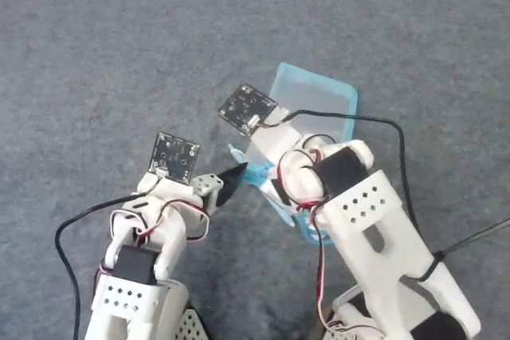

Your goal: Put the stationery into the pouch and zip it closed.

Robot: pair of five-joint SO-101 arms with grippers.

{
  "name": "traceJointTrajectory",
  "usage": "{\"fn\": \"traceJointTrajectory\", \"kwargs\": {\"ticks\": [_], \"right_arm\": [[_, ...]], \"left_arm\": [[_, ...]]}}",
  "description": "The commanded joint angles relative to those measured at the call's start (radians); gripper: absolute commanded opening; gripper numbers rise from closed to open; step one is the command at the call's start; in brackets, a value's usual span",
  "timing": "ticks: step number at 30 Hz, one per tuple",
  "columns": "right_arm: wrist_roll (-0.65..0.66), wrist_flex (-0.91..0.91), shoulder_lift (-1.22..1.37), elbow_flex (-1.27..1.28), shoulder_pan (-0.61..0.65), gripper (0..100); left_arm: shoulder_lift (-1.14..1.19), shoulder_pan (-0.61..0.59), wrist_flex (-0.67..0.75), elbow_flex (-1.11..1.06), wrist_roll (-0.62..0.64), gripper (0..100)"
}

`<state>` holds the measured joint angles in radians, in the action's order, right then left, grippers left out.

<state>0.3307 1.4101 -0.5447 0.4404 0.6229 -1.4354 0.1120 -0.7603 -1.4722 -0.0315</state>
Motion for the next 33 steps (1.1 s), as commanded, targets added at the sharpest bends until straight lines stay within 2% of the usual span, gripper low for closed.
{"fn": "traceJointTrajectory", "kwargs": {"ticks": [1, 4, 10, 16, 19, 25, 33], "right_arm": [[-0.014, 0.002, -0.039, -0.063, -0.001, 3.5], [-0.014, 0.002, -0.039, -0.063, -0.002, 0.7], [-0.011, 0.002, -0.041, -0.064, -0.002, 0.7], [-0.012, 0.050, -0.041, -0.126, -0.002, 0.7], [-0.006, 0.119, -0.041, -0.180, 0.005, 0.7], [-0.005, 0.136, -0.041, -0.183, 0.008, 0.7], [-0.003, 0.137, -0.041, -0.150, 0.134, 0.7]], "left_arm": [[0.009, 0.006, -0.008, 0.008, -0.018, 34], [0.009, 0.006, -0.008, -0.002, -0.020, 37], [0.005, 0.006, -0.002, -0.018, -0.060, 37], [0.005, 0.006, 0.000, -0.018, -0.057, 31], [0.005, 0.006, 0.002, -0.018, -0.057, 31], [0.009, 0.006, 0.037, -0.025, -0.055, 31], [0.009, 0.038, 0.040, -0.031, -0.055, 31]]}}
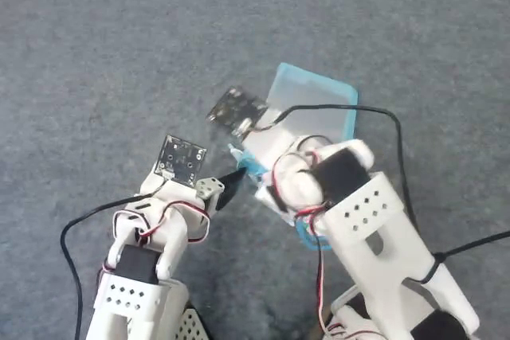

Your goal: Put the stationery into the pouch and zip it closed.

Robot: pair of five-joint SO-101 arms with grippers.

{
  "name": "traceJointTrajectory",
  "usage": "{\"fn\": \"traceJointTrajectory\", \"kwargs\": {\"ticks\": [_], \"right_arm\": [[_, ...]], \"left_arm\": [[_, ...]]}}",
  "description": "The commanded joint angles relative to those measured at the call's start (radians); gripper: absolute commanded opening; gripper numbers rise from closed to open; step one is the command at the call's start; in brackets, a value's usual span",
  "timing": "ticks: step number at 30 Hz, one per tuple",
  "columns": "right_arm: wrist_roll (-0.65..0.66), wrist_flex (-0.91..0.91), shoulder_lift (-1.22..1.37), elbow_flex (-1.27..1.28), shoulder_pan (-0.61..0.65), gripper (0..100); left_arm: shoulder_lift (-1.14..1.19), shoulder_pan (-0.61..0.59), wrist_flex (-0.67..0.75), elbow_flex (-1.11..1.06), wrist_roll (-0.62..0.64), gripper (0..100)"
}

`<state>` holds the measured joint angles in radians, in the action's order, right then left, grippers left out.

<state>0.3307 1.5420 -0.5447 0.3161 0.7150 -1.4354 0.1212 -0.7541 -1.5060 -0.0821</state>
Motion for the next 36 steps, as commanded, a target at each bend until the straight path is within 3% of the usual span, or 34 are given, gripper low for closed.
{"fn": "traceJointTrajectory", "kwargs": {"ticks": [1, 8, 26, 36], "right_arm": [[-0.003, 0.007, -0.041, -0.025, 0.045, 0.7], [0.015, 0.021, -0.074, -0.021, 0.048, 0.7], [0.015, -0.067, -0.159, 0.132, 0.048, 0.7], [0.071, 0.053, -0.243, 0.061, 0.058, 0.7]], "left_arm": [[0.009, 0.028, 0.037, -0.001, -0.003, 31], [0.009, 0.021, 0.074, -0.025, 0.018, 37], [0.003, 0.029, 0.011, 0.025, 0.025, 37], [0.003, 0.028, 0.064, -0.013, 0.025, 37]]}}
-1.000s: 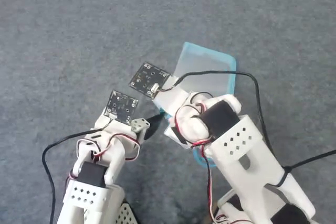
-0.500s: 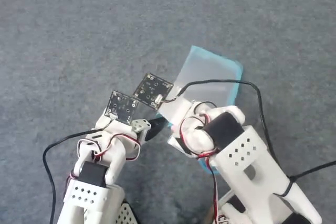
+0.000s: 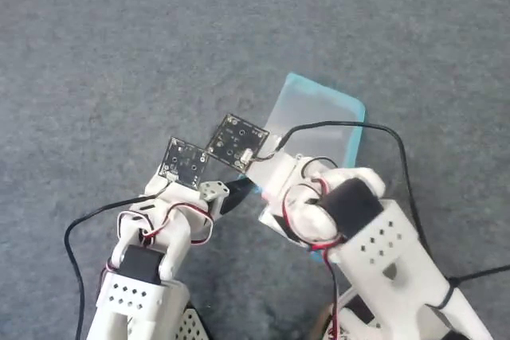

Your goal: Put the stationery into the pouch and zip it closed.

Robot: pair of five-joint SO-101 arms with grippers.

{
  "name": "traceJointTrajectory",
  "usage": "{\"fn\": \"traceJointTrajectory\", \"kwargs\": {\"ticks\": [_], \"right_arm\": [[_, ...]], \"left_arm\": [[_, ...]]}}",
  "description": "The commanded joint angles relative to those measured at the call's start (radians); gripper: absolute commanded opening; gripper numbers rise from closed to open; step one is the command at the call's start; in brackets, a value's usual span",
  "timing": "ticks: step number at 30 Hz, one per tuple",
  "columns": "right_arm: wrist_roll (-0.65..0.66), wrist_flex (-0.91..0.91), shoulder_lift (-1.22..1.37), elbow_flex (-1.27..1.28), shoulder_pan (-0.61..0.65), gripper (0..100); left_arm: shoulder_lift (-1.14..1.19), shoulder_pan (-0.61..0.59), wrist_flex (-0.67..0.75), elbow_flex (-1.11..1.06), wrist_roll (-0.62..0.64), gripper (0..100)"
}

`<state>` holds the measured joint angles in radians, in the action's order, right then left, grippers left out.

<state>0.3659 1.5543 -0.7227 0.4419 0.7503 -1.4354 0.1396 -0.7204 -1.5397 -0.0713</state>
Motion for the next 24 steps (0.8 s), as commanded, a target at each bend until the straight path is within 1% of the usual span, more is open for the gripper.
{"fn": "traceJointTrajectory", "kwargs": {"ticks": [1, 6, 8, 16, 24], "right_arm": [[0.037, 0.048, -0.077, -0.064, 0.041, 0.7], [0.037, 0.077, -0.133, -0.058, 0.214, 0.7], [0.038, 0.088, -0.142, -0.057, 0.254, 0.7], [0.038, 0.087, -0.142, -0.054, 0.254, 0.7], [0.075, 0.077, -0.150, 0.005, 0.259, 0.7]], "left_arm": [[0.003, 0.011, 0.031, 0.021, 0.014, 37], [0.009, 0.011, 0.080, 0.004, 0.014, 37], [0.009, 0.012, 0.086, 0.004, 0.014, 37], [0.003, 0.123, 0.087, 0.004, 0.014, 37], [0.003, 0.129, 0.089, 0.004, 0.014, 37]]}}
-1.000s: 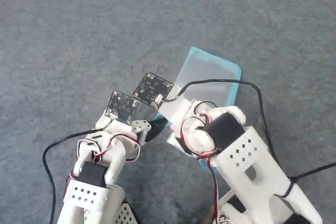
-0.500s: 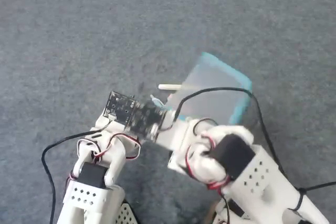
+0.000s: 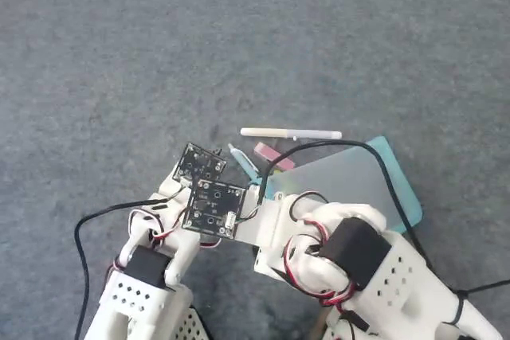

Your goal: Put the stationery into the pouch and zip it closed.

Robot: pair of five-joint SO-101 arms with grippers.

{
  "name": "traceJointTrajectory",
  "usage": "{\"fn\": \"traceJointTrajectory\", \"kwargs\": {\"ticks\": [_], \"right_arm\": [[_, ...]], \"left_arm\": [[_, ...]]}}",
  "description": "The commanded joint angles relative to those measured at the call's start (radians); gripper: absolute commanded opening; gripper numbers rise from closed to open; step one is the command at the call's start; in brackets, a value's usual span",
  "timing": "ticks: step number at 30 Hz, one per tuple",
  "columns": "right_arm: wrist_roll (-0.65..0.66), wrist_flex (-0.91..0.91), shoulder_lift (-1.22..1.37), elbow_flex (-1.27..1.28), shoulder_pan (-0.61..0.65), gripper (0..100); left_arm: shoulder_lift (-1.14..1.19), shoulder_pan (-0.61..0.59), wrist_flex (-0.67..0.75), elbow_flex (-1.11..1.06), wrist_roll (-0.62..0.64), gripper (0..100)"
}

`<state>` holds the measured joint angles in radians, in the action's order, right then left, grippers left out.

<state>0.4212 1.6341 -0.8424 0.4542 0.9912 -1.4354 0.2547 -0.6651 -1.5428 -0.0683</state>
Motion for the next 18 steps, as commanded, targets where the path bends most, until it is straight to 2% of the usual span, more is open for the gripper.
{"fn": "traceJointTrajectory", "kwargs": {"ticks": [1, 7, 14, 18], "right_arm": [[0.020, -0.002, -0.030, -0.008, 0.018, 0.7], [0.021, -0.004, -0.030, -0.006, 0.018, 0.7], [0.023, -0.001, -0.021, -0.005, 0.010, 0.7], [0.020, 0.001, -0.021, -0.005, -0.044, 0.7]], "left_arm": [[0.003, 0.014, 0.034, 0.007, 0.011, 37], [0.008, 0.015, 0.061, 0.004, 0.003, 23], [0.003, 0.008, 0.061, 0.005, -0.023, 2], [0.003, 0.005, 0.061, 0.008, -0.018, 1]]}}
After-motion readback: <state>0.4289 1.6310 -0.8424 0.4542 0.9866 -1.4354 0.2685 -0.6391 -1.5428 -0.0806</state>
